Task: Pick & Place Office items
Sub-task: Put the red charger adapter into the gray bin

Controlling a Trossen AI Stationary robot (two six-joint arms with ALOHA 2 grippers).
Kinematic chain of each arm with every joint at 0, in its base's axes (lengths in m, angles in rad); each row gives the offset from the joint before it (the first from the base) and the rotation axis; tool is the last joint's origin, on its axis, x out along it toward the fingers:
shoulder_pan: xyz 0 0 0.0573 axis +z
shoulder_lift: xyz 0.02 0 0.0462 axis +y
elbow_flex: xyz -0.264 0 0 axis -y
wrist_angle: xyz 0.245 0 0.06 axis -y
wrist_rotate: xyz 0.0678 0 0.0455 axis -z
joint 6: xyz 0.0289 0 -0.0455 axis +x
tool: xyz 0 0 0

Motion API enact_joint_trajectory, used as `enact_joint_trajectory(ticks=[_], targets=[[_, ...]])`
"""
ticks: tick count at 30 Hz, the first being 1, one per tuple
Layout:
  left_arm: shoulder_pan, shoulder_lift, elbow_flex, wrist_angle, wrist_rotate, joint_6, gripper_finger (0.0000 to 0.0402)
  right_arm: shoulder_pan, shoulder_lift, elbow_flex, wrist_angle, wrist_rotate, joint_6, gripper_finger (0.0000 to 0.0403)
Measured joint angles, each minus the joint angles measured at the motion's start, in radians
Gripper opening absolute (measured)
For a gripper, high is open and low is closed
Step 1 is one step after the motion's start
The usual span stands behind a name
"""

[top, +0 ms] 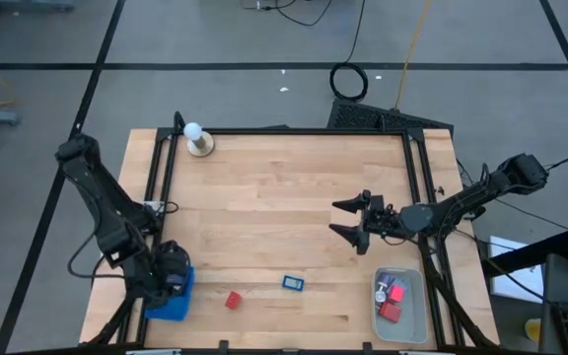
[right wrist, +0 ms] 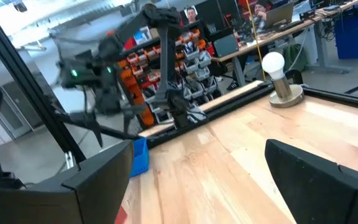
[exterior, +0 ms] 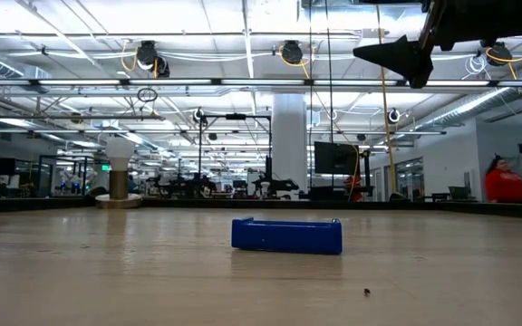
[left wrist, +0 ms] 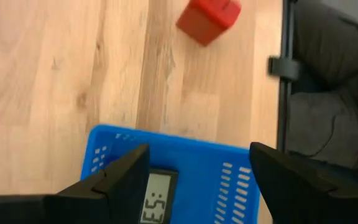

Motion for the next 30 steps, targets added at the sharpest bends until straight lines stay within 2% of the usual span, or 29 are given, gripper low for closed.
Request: enact_joint_trajectory(ticks=[8,16,23,30], targets=[[0.076,0.026,0.075,-0.044,0.004,0.062,0.0268,0.0,0.0,0.0,-0.047,0.0,0.007,0.0357],[0.163,0.203,0.2,-0.18,0.065,0.073,0.0266,0.0,0.0,0.0,-0.045,-0.002,0.004,0.0357],[0.238,0.315,0.315,-0.189,0.067,-0.028,0.0266,0.0,0.0,0.0,-0.043,-0.001,0.007,0.0357],[0.237,0.428,0.442,-0.248,0.054,-0.192,0.0256,0.0,0.0,0.0,-0.044,-0.005,0.005,0.0357]])
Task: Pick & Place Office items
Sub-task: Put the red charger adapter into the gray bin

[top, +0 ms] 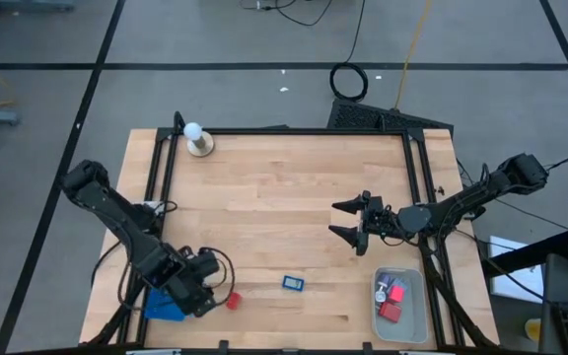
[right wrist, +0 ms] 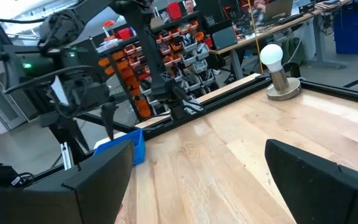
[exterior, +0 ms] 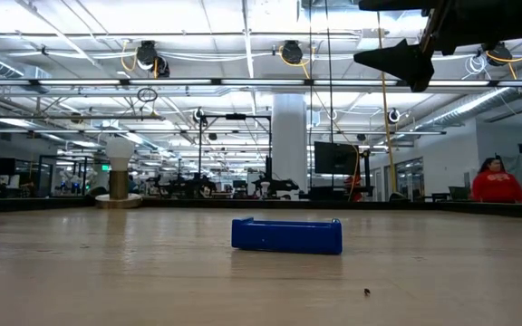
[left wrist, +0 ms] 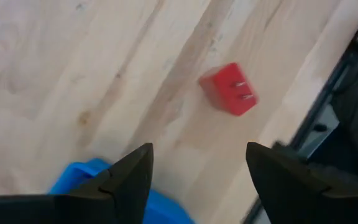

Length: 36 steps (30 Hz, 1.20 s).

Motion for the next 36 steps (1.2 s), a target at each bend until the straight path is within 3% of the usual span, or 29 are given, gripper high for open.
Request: enact_joint_trajectory(ticks=[10,17,28,36], targets=[[-0.012,0.196,0.201,-0.013,-0.011,-0.152,0.021,0.0,0.0,0.0,0.0,-0.176,0.003,0.0357],[-0.01,0.26,0.216,0.004,0.027,-0.219,0.0207,0.006,0.0,0.0,-0.002,-0.281,0.003,0.0357],[0.011,0.27,0.216,0.069,-0.077,-0.318,0.0207,0.055,0.0,0.0,-0.038,-0.289,-0.005,0.0357],[0.051,0.322,0.216,0.082,-0.002,-0.326,0.0207,0.084,0.0,0.0,-0.076,-0.288,-0.01,0.0357]])
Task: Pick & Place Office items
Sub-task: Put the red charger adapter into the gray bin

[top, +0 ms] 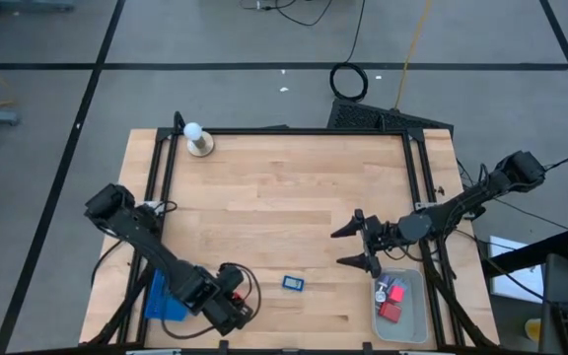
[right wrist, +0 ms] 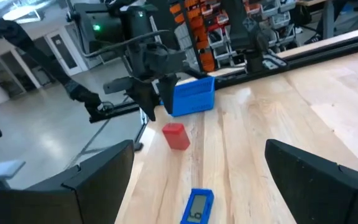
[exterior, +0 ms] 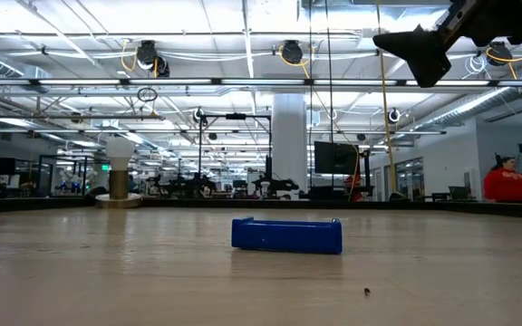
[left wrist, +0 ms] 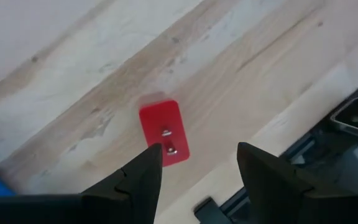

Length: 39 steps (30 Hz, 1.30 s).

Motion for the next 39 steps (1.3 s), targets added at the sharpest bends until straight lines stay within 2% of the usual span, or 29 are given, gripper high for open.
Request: enact_joint_trajectory(ticks=[9,20,31,39], targets=[[0.008,0.082,0.0,0.056,0.034,-0.01,0.0207,0.008,0.0,0.0,0.0,0.0,-0.043,0.0357],[0.036,0.081,0.0,0.179,0.025,0.066,0.0207,0.008,0.0,0.0,0.0,0.001,-0.048,0.0357],[0.082,0.081,0.0,0.196,0.134,0.109,0.0207,0.008,0.0,0.0,0.009,0.002,-0.047,0.0357],[0.076,0.081,0.0,0.193,0.16,0.111,0.0207,0.008,0.0,0.0,0.008,0.002,-0.047,0.0357]])
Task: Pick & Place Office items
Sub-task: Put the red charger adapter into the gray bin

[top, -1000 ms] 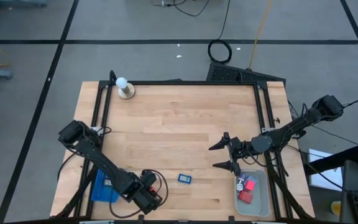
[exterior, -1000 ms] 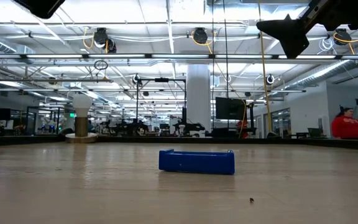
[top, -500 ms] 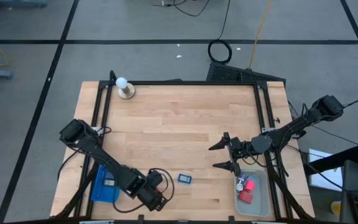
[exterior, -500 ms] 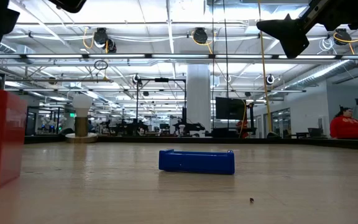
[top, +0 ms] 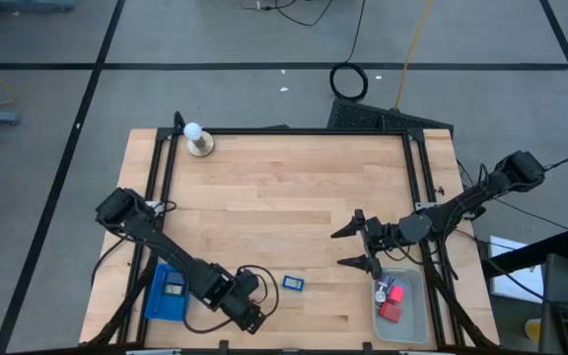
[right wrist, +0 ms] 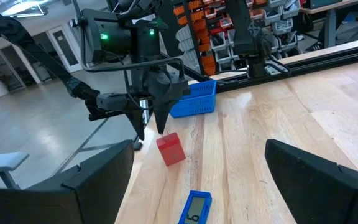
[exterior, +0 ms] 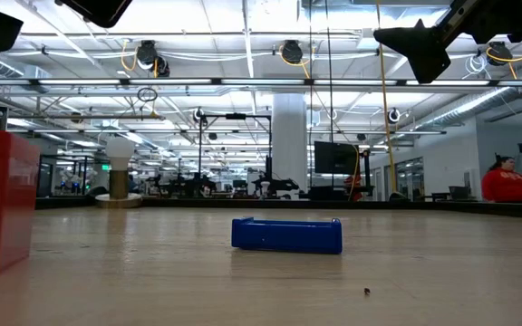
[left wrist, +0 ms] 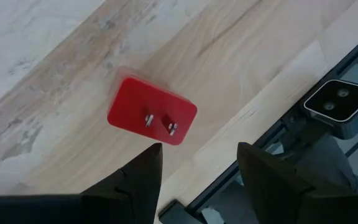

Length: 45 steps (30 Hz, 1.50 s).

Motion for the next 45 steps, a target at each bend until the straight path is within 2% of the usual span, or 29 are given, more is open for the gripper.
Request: enact_joint_trajectory(ticks=[10,14,20,24,29,31,35,39,42,45], targets=[[0.001,0.0,0.0,-0.008,0.01,0.003,0.0207,0.0,0.0,0.0,0.0,-0.001,0.0,0.0357],[0.001,0.0,0.0,-0.004,0.02,0.058,0.0207,0.0,0.0,0.0,-0.008,-0.001,0.0,0.0357],[0.004,-0.037,-0.002,-0.01,0.096,0.164,0.0207,0.0,0.0,0.0,-0.017,-0.002,0.008,0.0357],[-0.003,-0.114,-0.002,-0.058,0.043,0.243,0.0207,0.0,0.0,0.0,-0.016,-0.002,0.024,0.0357],[-0.022,-0.189,-0.002,-0.071,-0.13,0.586,0.0207,0.0,0.0,0.0,-0.016,-0.001,0.031,0.0357],[-0.016,-0.195,-0.002,-0.088,-0.157,0.746,0.0207,0.0,0.0,0.0,-0.015,-0.001,0.037,0.0357],[0.019,-0.185,-0.001,-0.114,-0.138,1.103,0.0207,0.0,0.0,0.0,-0.002,-0.002,0.043,0.0357],[0.042,-0.153,-0.001,-0.133,-0.107,1.367,0.0207,0.0,0.0,0.0,0.01,-0.001,0.078,0.0357],[0.047,-0.124,-0.001,-0.163,-0.096,1.512,0.0214,0.0,0.0,0.0,0.019,0.002,0.094,0.0357],[0.044,-0.091,-0.001,-0.198,-0.095,1.593,0.023,0.0,0.0,0.0,0.03,0.003,0.094,0.0357]])
